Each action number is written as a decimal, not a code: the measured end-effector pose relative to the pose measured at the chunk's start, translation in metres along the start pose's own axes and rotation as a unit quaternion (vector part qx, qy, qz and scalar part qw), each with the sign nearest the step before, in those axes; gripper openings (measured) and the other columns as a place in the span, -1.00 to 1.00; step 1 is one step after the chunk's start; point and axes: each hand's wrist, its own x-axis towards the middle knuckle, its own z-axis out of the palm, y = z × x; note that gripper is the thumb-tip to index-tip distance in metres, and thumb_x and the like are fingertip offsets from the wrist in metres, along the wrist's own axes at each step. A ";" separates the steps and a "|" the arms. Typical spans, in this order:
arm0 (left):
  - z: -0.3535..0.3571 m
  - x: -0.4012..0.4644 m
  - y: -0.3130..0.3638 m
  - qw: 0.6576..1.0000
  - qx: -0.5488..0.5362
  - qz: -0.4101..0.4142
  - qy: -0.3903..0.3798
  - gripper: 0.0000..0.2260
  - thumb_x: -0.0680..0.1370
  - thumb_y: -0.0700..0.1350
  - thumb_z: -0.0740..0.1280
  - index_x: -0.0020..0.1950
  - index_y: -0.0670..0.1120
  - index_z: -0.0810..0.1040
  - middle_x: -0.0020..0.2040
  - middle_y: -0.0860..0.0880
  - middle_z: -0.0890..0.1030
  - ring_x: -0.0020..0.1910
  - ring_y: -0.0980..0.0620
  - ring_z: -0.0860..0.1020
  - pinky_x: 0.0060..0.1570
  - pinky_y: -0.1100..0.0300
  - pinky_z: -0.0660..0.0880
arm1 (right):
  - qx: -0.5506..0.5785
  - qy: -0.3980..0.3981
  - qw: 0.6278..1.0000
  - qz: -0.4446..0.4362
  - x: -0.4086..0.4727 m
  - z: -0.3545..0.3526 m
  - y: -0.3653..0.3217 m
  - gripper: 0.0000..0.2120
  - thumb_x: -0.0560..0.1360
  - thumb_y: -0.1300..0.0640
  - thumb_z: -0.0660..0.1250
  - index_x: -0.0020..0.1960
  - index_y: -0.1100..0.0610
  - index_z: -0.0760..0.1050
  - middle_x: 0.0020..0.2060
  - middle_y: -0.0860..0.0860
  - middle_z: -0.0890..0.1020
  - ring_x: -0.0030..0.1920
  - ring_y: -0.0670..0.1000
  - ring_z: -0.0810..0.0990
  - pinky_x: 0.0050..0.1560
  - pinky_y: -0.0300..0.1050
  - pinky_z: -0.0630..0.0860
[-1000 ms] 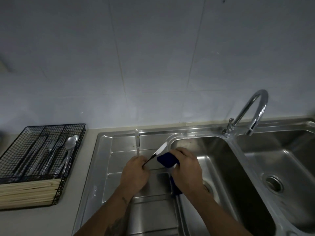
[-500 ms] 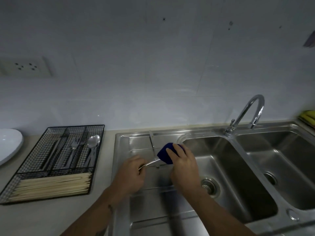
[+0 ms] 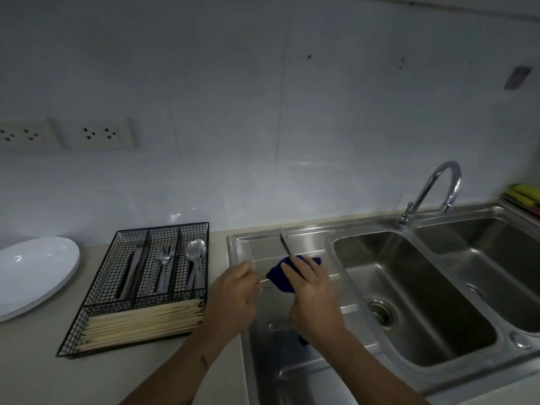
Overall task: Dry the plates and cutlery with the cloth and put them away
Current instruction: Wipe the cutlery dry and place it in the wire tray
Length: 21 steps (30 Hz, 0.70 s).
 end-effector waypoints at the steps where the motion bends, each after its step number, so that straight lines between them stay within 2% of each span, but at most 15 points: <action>1: -0.002 0.001 -0.001 1.000 -0.005 -0.002 0.004 -0.72 0.54 -0.02 0.16 -0.11 -0.05 0.66 -0.22 0.10 0.46 -0.25 0.12 0.45 -0.30 0.17 0.46 | 0.004 -0.003 1.000 -0.011 -0.002 0.002 -0.005 -0.30 0.16 0.32 0.50 0.29 0.12 0.48 0.27 0.07 0.52 0.30 0.16 0.44 0.32 0.22 0.37; 4: -0.008 0.002 -0.003 0.999 -0.014 -0.020 -0.022 -0.69 0.54 0.03 0.15 -0.14 -0.02 0.66 -0.26 0.14 0.43 -0.26 0.14 0.44 -0.28 0.18 0.45 | -0.008 -0.001 1.000 0.005 -0.007 0.004 0.000 -0.31 0.19 0.33 0.49 0.31 0.12 0.47 0.30 0.09 0.49 0.32 0.18 0.41 0.33 0.23 0.36; 8: -0.009 0.003 -0.004 0.995 -0.045 -0.065 -0.056 -0.85 0.55 -0.08 0.29 -0.15 0.00 0.64 -0.27 0.14 0.46 -0.28 0.18 0.46 -0.30 0.32 0.36 | -0.021 -0.009 1.000 0.016 -0.010 0.002 0.004 -0.32 0.23 0.32 0.49 0.34 0.11 0.44 0.33 0.08 0.45 0.35 0.15 0.39 0.31 0.19 0.38; 12: -0.008 0.014 -0.002 0.984 -0.114 -0.128 -0.054 -0.88 0.51 -0.09 0.38 -0.23 0.04 0.62 -0.31 0.16 0.58 -0.31 0.17 0.54 -0.29 0.18 0.53 | -0.014 -0.016 0.998 -0.061 -0.012 0.007 0.009 -0.20 0.21 0.34 0.49 0.42 0.13 0.36 0.40 0.10 0.40 0.43 0.18 0.32 0.39 0.26 0.28; 17: -0.008 0.010 -0.009 0.973 -0.140 -0.165 -0.083 -0.96 0.45 -0.02 0.47 -0.20 0.05 0.67 -0.32 0.16 0.64 -0.31 0.20 0.60 -0.26 0.16 0.60 | -0.030 -0.028 0.999 -0.008 -0.010 0.007 0.028 -0.20 0.18 0.30 0.55 0.38 0.10 0.40 0.37 0.10 0.44 0.38 0.20 0.39 0.36 0.25 0.34; 21: -0.004 0.010 -0.005 0.969 -0.167 -0.163 -0.084 -0.92 0.48 -0.15 0.45 -0.16 0.04 0.67 -0.30 0.17 0.64 -0.28 0.20 0.61 -0.20 0.16 0.62 | 0.003 -0.024 0.994 -0.103 -0.006 0.011 0.015 -0.24 0.22 0.28 0.52 0.39 0.13 0.40 0.36 0.09 0.45 0.40 0.19 0.37 0.36 0.29 0.31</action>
